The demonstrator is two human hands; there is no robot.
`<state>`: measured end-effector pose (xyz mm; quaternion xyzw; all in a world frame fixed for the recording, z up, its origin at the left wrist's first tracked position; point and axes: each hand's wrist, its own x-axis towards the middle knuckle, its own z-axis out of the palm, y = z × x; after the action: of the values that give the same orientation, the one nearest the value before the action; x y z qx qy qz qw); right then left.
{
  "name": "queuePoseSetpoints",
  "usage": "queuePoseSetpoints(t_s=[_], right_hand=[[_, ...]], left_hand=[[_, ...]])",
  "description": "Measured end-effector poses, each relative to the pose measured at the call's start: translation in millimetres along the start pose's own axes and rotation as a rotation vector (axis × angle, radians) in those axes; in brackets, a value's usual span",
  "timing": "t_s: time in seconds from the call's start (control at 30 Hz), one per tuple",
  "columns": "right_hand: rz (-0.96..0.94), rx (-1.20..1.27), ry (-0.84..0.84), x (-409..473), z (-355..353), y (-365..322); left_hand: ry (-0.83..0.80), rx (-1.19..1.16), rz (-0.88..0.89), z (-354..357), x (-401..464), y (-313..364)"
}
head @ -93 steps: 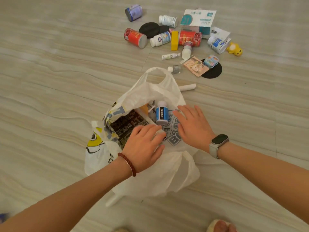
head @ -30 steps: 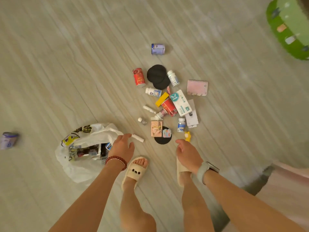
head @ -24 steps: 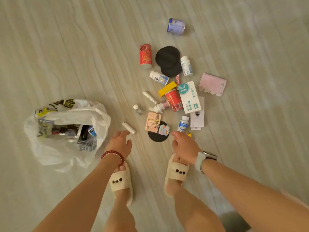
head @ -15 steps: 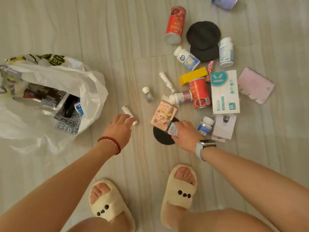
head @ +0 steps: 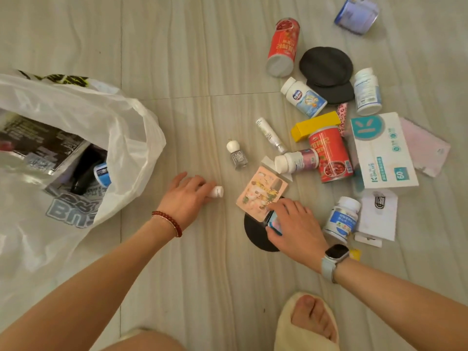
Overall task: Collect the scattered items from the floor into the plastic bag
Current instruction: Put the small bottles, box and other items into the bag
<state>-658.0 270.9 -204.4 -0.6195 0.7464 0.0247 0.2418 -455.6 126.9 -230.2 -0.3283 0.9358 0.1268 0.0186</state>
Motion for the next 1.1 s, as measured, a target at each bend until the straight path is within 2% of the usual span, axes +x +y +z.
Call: queuePoseSetpoints(t_s=[0.13,0.2,0.33,0.4,0.47,0.57,0.63,0.77,0.9,1.0,1.1], right_hand=[[-0.057,0.416,0.079,3.4,-22.6,-40.5],[-0.16,0.577,0.114,14.7,-37.0,-63.6],[-0.425,0.66,0.19,49.1,-70.3,-121.7],[-0.548,0.625,0.187,65.9,-83.3,-157.8],[-0.667,0.563,0.164,83.1,-90.8,-194.8],[-0.689,0.464,0.04,107.4,-86.2,-242.5],[-0.641,0.378,-0.033,122.4,-76.1,-261.7],[-0.573,0.165,-0.008,142.1,-54.7,-270.3],[-0.723,0.153,0.239,130.2,-52.6,-248.1],[-0.81,0.217,0.38,111.0,-64.5,-208.0],[-0.62,0.226,0.399,94.3,-70.9,-153.1]], left_hand=[[0.18,-0.294,-0.134,-35.8,-13.2,13.2],[0.336,-0.367,-0.212,-59.7,-25.8,5.1],[0.574,-0.347,-0.458,-100.9,-59.5,-35.5],[0.568,-0.353,-0.653,-108.6,-75.5,-61.7],[0.484,-0.392,-0.814,-106.8,-88.4,-87.8],[0.339,-0.462,-0.93,-92.8,-106.4,-111.4],[0.369,-0.525,-0.942,-84.0,-115.5,-115.6],[0.525,-0.61,-0.968,-76.5,-126.4,-107.7],[0.6,-0.609,-0.933,-75.2,-124.4,-90.2],[0.685,-0.55,-0.791,-84.4,-113.4,-70.2],[0.691,-0.43,-0.546,-91.4,-93.4,-43.7]])
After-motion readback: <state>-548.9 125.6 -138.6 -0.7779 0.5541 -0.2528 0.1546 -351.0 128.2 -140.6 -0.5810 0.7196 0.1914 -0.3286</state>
